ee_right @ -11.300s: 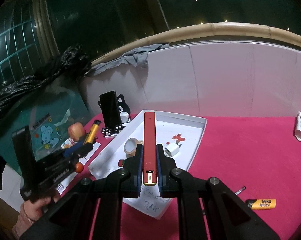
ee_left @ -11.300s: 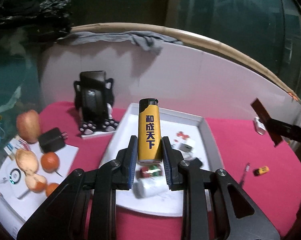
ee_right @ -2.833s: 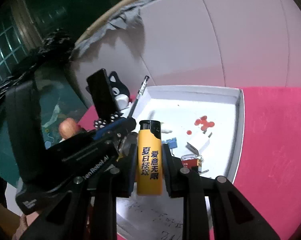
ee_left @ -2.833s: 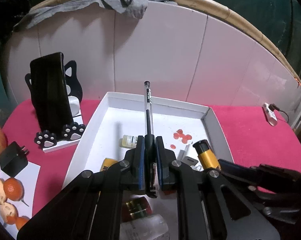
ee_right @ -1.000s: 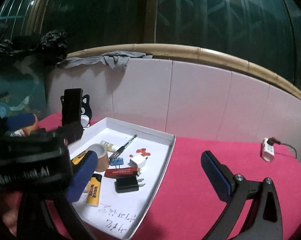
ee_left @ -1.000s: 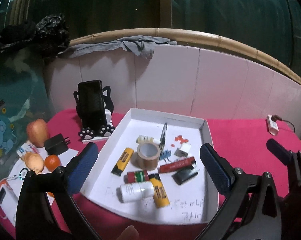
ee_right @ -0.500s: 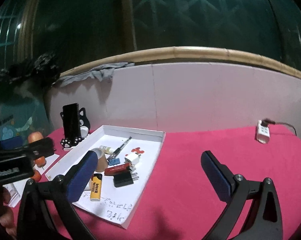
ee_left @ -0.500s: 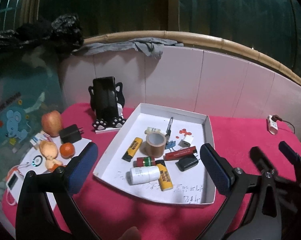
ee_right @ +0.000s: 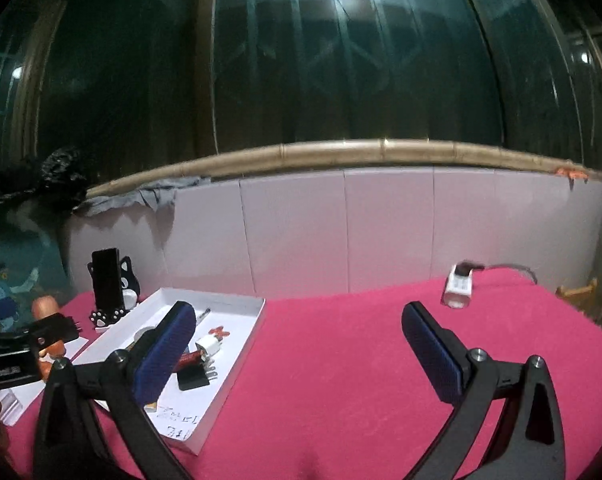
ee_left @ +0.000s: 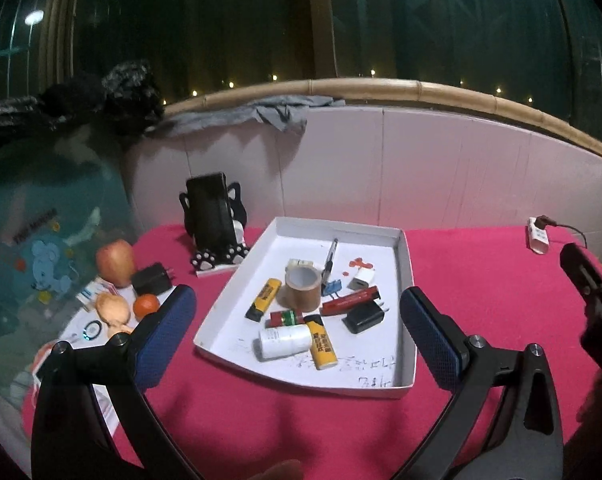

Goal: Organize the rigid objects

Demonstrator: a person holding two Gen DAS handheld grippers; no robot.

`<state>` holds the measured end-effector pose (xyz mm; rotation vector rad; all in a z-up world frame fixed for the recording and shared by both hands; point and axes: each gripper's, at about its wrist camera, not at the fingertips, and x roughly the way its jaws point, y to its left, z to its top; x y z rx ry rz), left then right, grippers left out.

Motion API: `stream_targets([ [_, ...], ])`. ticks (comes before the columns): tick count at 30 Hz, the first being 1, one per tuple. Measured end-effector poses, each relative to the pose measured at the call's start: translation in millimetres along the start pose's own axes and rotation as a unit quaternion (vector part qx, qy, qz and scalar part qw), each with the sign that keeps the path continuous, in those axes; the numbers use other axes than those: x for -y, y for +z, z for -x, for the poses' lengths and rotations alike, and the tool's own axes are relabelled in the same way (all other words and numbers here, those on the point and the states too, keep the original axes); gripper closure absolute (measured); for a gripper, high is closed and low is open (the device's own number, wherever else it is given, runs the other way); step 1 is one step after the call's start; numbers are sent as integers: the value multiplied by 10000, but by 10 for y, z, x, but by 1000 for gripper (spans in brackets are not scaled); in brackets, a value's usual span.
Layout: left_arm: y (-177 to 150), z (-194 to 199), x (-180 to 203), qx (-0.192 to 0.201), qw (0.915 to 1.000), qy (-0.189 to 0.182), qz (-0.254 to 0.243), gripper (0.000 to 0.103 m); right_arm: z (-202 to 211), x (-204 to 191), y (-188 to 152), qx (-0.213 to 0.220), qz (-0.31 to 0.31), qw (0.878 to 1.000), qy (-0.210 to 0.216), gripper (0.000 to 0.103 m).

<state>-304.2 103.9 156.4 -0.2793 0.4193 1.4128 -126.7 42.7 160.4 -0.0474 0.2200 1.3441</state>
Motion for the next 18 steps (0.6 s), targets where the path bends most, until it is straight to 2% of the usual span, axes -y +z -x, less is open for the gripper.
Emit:
stream_targets([
  [7,-23,98,54,-89,9999,-66,22,0,84,85,16,-39,-206,9994,285,0],
  [13,-65,120,125,-409,9988,-261,-36,0,179,212,29,-30,-456,9985,315,0],
  [18,-107,155,163,-481,9984,-289,-38,0,289,362,22,-82,-689,9968,386,0],
])
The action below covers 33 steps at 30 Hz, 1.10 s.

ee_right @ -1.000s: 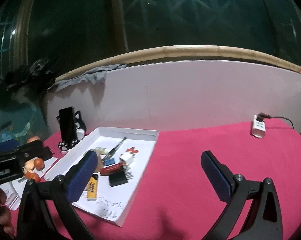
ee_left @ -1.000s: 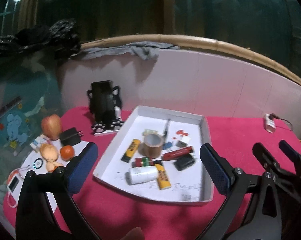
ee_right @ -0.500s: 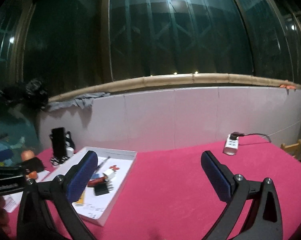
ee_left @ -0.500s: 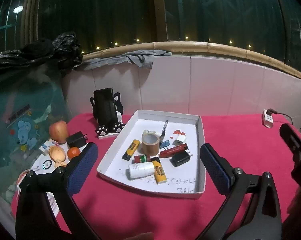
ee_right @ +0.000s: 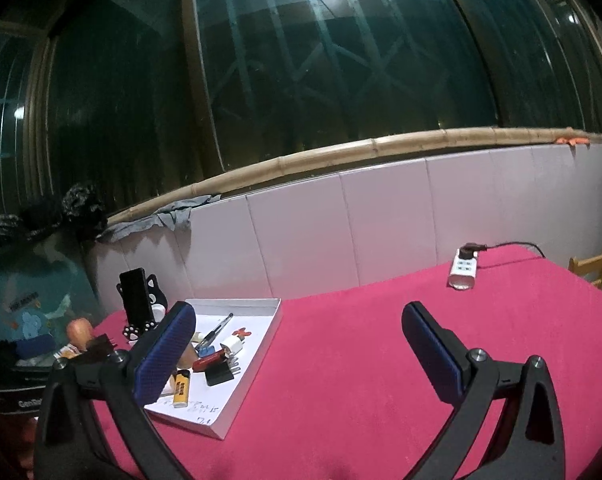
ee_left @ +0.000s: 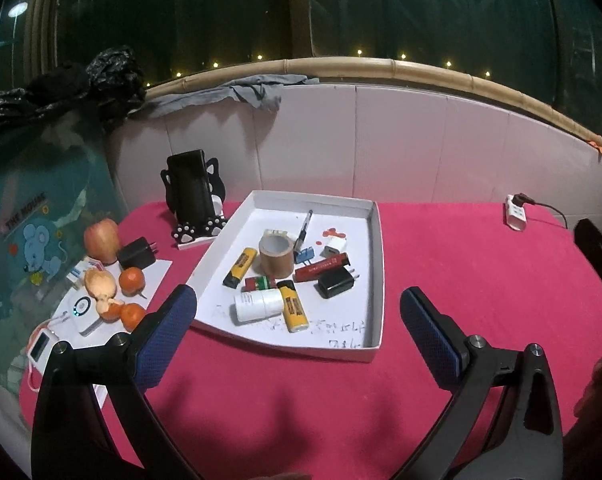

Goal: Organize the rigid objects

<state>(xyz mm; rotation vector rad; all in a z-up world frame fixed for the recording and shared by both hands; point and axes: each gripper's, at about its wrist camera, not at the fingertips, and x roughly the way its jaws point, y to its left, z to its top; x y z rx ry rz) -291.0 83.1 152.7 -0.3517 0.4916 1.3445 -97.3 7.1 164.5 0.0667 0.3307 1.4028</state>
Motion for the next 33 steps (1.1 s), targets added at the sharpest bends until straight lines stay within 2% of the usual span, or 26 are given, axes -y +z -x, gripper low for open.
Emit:
stream_targets([
  [19,-185,323,20,87,9997,230,6,0,475,133,-47,264,41,9996,59,0],
  [26,-253,484,72,157,9998,135,-29,0,629,230,-96,215,-68,9997,20,0],
  [33,-303,588,89,203,9996,219,-6,0,753,260,-114,270,-95,9996,15,0],
])
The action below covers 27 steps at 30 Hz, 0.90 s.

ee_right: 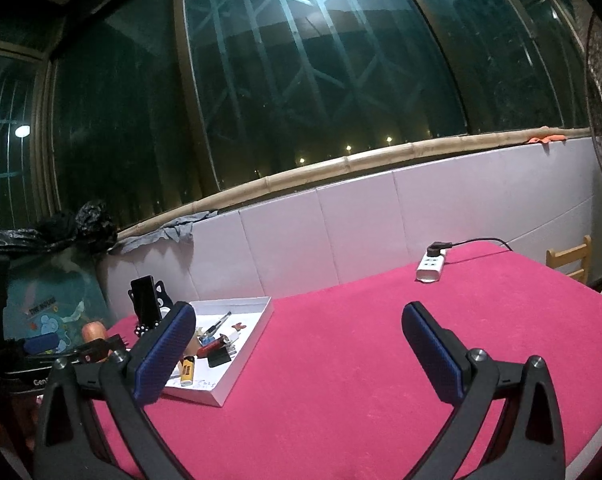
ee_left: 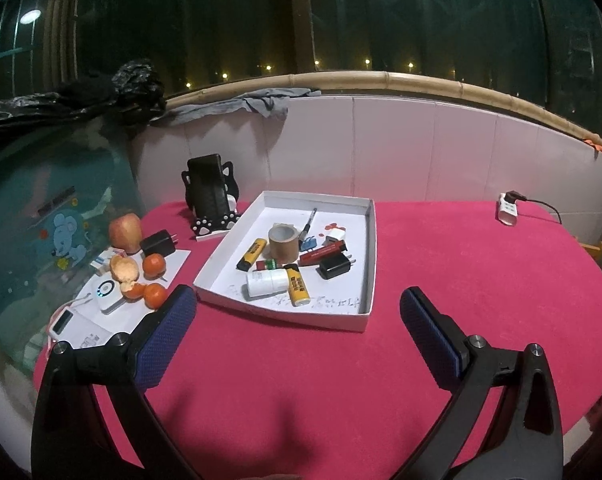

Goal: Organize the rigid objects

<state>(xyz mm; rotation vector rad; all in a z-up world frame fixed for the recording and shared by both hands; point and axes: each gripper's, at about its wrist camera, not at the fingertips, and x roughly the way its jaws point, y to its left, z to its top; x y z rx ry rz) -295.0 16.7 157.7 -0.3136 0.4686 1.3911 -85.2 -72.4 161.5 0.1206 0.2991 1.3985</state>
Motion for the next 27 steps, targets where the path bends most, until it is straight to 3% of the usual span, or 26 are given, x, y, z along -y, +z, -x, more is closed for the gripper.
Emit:
stream_targets([
  [27,-58,219,-20,79,9998,50,158,0,178,127,-56,-28,-48,10000,-46,0],
])
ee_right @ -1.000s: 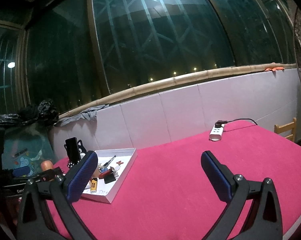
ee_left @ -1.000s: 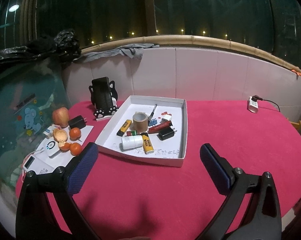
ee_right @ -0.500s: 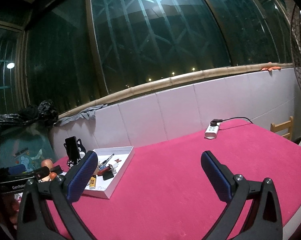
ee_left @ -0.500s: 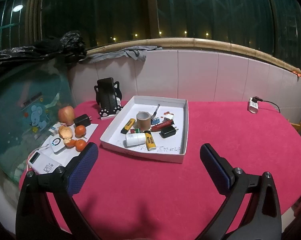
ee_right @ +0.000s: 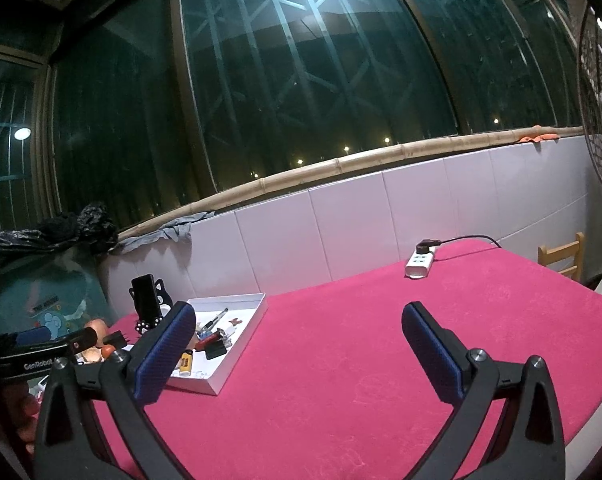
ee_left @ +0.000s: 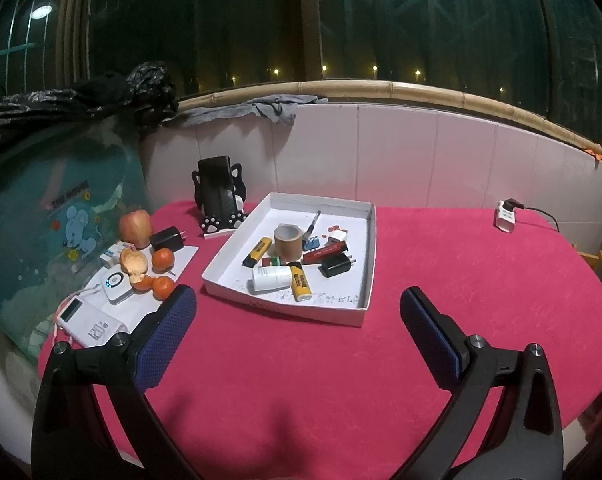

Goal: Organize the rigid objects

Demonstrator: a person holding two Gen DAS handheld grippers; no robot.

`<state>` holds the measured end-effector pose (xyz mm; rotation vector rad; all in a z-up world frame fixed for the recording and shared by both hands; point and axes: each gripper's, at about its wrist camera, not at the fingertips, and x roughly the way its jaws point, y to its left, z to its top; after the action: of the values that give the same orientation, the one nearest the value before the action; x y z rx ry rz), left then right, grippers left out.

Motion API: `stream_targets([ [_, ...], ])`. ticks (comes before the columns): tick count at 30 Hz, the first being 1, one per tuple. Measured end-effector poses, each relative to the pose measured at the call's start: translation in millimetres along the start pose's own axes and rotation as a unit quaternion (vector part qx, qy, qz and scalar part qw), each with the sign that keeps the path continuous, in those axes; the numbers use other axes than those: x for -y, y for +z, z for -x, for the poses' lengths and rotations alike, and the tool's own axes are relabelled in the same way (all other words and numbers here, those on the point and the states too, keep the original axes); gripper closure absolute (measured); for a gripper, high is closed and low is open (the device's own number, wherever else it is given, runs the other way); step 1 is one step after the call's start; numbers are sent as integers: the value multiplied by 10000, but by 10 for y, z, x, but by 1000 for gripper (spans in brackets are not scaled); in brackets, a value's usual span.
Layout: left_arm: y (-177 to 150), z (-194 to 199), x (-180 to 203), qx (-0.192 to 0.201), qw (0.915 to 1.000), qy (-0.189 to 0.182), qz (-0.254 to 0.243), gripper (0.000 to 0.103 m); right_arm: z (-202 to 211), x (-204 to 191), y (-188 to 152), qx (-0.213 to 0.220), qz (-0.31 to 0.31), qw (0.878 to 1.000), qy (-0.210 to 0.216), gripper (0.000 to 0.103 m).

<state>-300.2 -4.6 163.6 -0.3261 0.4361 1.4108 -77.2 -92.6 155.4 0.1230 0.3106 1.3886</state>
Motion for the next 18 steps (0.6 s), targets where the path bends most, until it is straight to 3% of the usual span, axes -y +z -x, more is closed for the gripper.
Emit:
stream_targets([
  [18,-11,-137,2,-193,9998,-64,4,0,-45,58,4,-145,-61,9999,-71,0],
])
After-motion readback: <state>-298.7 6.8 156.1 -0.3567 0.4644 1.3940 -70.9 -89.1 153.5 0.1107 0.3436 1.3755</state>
